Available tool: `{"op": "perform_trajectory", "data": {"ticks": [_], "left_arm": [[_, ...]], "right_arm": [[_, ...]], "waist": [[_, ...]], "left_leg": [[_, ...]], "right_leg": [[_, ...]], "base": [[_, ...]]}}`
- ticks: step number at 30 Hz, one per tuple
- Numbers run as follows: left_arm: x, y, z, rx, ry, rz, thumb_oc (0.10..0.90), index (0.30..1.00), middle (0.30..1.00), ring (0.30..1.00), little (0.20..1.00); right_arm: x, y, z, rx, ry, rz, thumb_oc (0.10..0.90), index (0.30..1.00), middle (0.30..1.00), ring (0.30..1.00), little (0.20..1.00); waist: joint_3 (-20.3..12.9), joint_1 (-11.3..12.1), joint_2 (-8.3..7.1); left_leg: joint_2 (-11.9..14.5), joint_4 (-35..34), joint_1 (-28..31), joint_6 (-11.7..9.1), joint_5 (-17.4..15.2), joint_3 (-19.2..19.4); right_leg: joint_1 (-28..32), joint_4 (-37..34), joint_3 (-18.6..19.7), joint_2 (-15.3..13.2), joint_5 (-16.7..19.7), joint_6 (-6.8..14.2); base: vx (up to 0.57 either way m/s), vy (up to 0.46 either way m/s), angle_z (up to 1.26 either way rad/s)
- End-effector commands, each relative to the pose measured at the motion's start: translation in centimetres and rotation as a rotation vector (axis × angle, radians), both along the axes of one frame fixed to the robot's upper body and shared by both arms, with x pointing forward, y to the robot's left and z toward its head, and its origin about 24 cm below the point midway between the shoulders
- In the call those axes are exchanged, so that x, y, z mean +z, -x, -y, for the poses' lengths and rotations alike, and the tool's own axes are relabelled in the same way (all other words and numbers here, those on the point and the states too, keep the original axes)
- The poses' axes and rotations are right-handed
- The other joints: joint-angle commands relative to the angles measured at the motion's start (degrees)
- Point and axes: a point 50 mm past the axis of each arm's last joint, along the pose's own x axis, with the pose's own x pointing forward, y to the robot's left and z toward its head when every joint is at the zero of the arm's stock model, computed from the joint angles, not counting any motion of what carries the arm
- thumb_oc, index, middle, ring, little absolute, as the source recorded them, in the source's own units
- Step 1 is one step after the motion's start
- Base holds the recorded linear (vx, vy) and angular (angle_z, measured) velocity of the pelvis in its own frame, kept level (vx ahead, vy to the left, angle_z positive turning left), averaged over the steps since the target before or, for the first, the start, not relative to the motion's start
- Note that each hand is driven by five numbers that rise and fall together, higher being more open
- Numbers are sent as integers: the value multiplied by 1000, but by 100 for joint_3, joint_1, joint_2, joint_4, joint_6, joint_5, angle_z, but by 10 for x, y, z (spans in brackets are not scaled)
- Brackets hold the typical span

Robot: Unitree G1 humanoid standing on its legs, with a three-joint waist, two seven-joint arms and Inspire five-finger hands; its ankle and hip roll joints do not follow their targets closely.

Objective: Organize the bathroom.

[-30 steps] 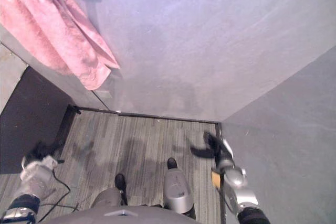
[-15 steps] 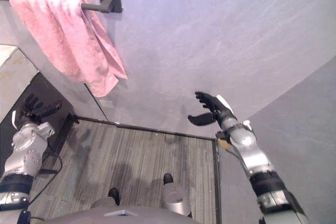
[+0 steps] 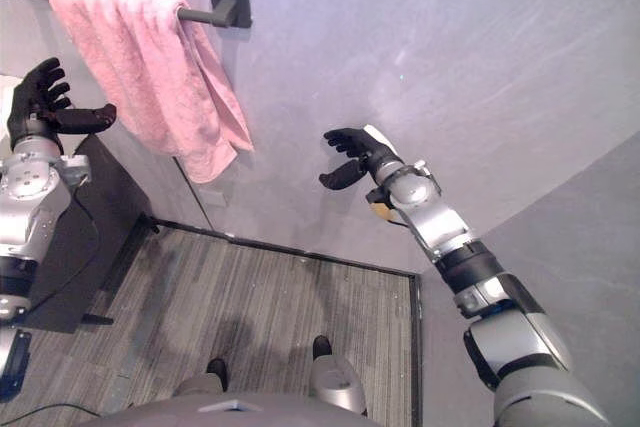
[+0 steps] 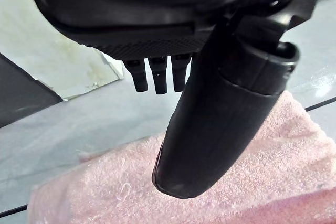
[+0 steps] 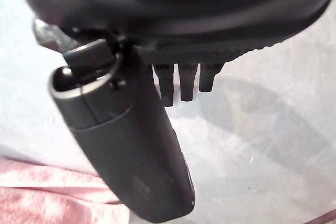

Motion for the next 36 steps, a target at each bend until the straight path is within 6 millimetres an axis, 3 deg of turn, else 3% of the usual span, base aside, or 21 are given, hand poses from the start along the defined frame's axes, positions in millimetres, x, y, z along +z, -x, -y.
{"op": "perform_trajectory", "data": {"ticks": [1, 2, 3, 4, 5, 6, 7, 10, 11, 12, 14, 18, 22, 31, 33, 34, 35, 36], "left_arm": [[41, -2, -2, 27, -136, 136, 800, 900, 900, 900, 900], [38, -2, 0, 24, -134, 130, 800, 900, 900, 900, 900], [37, -5, 11, -17, -123, 142, 800, 900, 900, 900, 900], [37, -5, 11, -17, -123, 142, 800, 900, 900, 900, 900], [38, -7, 17, -40, -105, 146, 800, 900, 900, 900, 900], [32, -8, 25, -80, -88, 149, 800, 900, 900, 900, 900], [32, -10, 25, -98, -91, 159, 800, 900, 900, 900, 900], [36, -12, 20, -100, -90, 160, 800, 900, 900, 900, 900], [46, -17, 25, -74, -112, 171, 800, 900, 900, 900, 900], [54, -19, 29, -74, -120, 182, 800, 900, 900, 900, 900], [57, -21, 27, -63, -131, 173, 800, 900, 900, 900, 900], [51, -16, 21, -41, -149, 132, 800, 900, 900, 900, 900], [33, -10, 11, 17, -154, 74, 800, 900, 900, 900, 900], [27, -1, -5, 82, -130, 72, 800, 900, 900, 900, 900], [27, 4, -14, 118, -138, 57, 800, 900, 900, 900, 900], [28, 8, -20, 135, -140, 52, 800, 900, 900, 900, 900], [27, 16, -31, 180, -132, 53, 800, 900, 900, 900, 900], [24, 18, -30, 179, -130, 59, 800, 900, 900, 900, 900]], "right_arm": [[72, -18, -24, 52, -89, 267, 800, 900, 900, 900, 900], [71, -19, -25, 49, -95, 261, 800, 900, 900, 900, 900], [69, -18, -22, 29, -80, 261, 800, 900, 900, 900, 900], [69, -18, -22, 29, -80, 261, 800, 900, 900, 900, 900], [67, -17, -17, 14, -68, 264, 800, 900, 900, 900, 900], [61, -15, -16, -9, -61, 280, 800, 900, 900, 900, 900], [60, -15, -17, -19, -50, 299, 800, 900, 900, 900, 900], [60, -16, -18, -30, -49, 304, 800, 900, 900, 900, 900], [61, -13, -19, -18, -83, 316, 800, 900, 900, 900, 900], [61, -12, -18, -29, -83, 321, 800, 900, 900, 900, 900], [63, -14, -15, -26, -90, 304, 800, 900, 900, 900, 900], [58, -13, -11, -6, -88, 264, 800, 900, 900, 900, 900], [43, -10, -8, 2, -118, 205, 800, 900, 900, 900, 900], [27, -7, 5, -18, -125, 163, 800, 900, 900, 900, 900], [22, -6, 1, -1, -126, 148, 800, 900, 900, 900, 900], [22, -6, -2, 15, -132, 143, 800, 900, 900, 900, 900], [28, -7, -8, 45, -145, 148, 800, 900, 900, 900, 900], [32, -8, -9, 47, -147, 160, 800, 900, 900, 900, 900]], "waist": [[-394, 111, 9], [-363, 131, -5], [-186, 192, -31], [-186, 192, -31], [-99, 173, 32], [-51, 84, 202], [-30, 45, 296], [38, 68, 358], [266, -24, 286], [360, -38, 246], [376, -42, 265], [263, 33, 202], [60, 125, 122], [-76, 228, 72], [-105, 312, 52], [-91, 354, 35], [-43, 342, -26], [-36, 265, -55]], "left_leg": [[62, 1103, 1, 25, -562, 353], [117, 1691, -228, -76, -342, 238], [79, 3302, -1240, -232, 394, -194], [79, 3302, -1240, -232, 394, -194], [117, 3385, -1642, -235, 509, -333], [198, 1728, -1439, -78, 312, -386], [176, 930, -1124, 7, 331, -407], [138, 990, -973, 39, 223, -380], [67, 1493, -1226, -70, 17, -269], [-1, 1630, -1176, 3, -147, -67], [-22, 1588, -1012, 29, -210, 44], [-51, 1632, -842, 65, -396, 237], [10, 1635, -714, 29, -480, 325], [-65, 1817, -705, 144, -711, 450], [-166, 1528, -526, 285, -680, 593], [-186, 1402, -393, 337, -695, 750], [-234, 1199, -108, 365, -725, 995], [-318, 1093, -34, 377, -747, 1010]], "right_leg": [[-451, 961, 201, -286, -753, 207], [-426, 1022, 212, -188, -810, 58], [-351, 1095, 184, -28, -786, -291], [-351, 1095, 184, -28, -786, -291], [-287, 1146, 110, 41, -834, -374], [-341, 1301, 155, 100, -966, -241], [-481, 1518, 156, 64, -1080, -166], [-687, 1945, 23, -149, -1182, -55], [-752, 1991, 203, -344, -1068, 18], [-729, 1926, 227, -539, -955, 168], [-718, 1880, 192, -648, -858, 250], [-476, 1547, 168, -763, -778, 360], [-248, 1245, 147, -795, -733, 425], [-174, 1193, 33, -995, -617, 547], [-461, 1703, -253, -1135, -101, 568], [-705, 2026, -337, -1155, 131, 596], [-1108, 1828, -399, -955, 239, 659], [-1233, 1480, -237, -590, 51, 616]], "base": [[31, -50, 19], [-11, -54, 23], [-11, -54, 23], [-4, 20, 8], [87, 271, 8], [100, 424, 78], [86, 373, 77], [23, 170, 21], [57, 159, -14], [57, 159, -14], [123, 111, 8], [234, 57, -3], [191, 13, -37], [77, 86, -13], [61, 126, -21], [95, 93, -40], [106, 41, -63], [90, 13, -90]]}}
